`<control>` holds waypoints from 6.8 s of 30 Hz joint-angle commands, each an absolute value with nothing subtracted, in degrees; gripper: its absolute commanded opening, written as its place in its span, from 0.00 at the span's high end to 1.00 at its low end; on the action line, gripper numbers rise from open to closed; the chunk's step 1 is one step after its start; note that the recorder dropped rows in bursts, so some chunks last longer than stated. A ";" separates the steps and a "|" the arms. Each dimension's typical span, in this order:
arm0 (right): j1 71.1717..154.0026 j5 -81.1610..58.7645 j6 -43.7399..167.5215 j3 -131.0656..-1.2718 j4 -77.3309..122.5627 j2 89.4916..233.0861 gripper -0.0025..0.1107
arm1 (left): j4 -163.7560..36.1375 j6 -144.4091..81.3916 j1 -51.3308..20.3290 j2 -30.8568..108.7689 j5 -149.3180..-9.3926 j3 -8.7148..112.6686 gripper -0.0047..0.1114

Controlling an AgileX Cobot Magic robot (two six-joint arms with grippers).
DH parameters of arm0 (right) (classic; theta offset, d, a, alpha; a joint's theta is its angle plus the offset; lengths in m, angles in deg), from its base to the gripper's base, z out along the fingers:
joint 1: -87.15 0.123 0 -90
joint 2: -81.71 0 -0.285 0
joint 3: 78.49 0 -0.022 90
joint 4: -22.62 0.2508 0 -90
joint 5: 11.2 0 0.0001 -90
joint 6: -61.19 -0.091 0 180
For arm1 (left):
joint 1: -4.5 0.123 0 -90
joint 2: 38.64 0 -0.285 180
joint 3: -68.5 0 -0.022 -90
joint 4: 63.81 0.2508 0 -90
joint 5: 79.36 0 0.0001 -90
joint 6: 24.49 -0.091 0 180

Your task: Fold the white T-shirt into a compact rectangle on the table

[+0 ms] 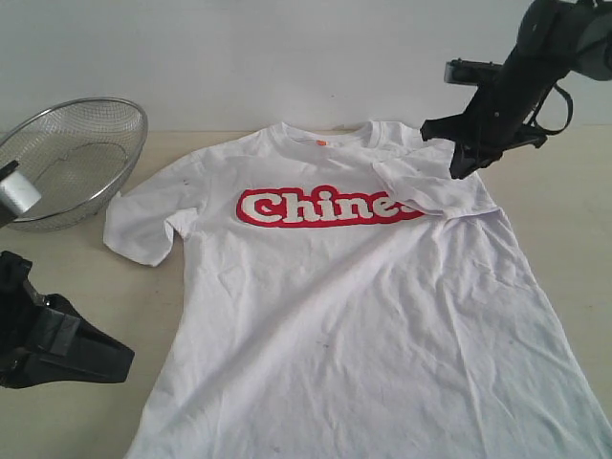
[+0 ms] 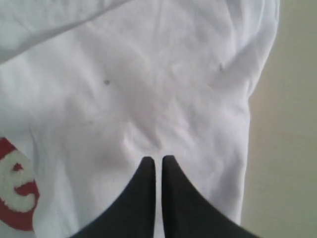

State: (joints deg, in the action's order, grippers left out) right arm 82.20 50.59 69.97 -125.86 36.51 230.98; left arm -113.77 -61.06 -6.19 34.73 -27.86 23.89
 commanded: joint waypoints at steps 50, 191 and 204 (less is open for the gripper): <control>75.86 49.77 75.29 -125.97 41.16 227.58 0.98 | -114.31 -60.06 -6.18 37.92 -43.67 24.05 0.92; 99.65 58.76 84.26 -125.97 54.66 226.78 0.98 | -98.19 -71.03 -9.44 87.76 -65.77 56.68 0.60; 99.65 58.76 84.26 -125.97 54.55 226.78 0.98 | -96.10 -65.37 -9.54 87.52 -71.73 56.68 0.92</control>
State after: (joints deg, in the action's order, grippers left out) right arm 99.82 58.51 84.32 -125.92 54.82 227.08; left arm -95.74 -66.86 -9.25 87.73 -69.74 56.45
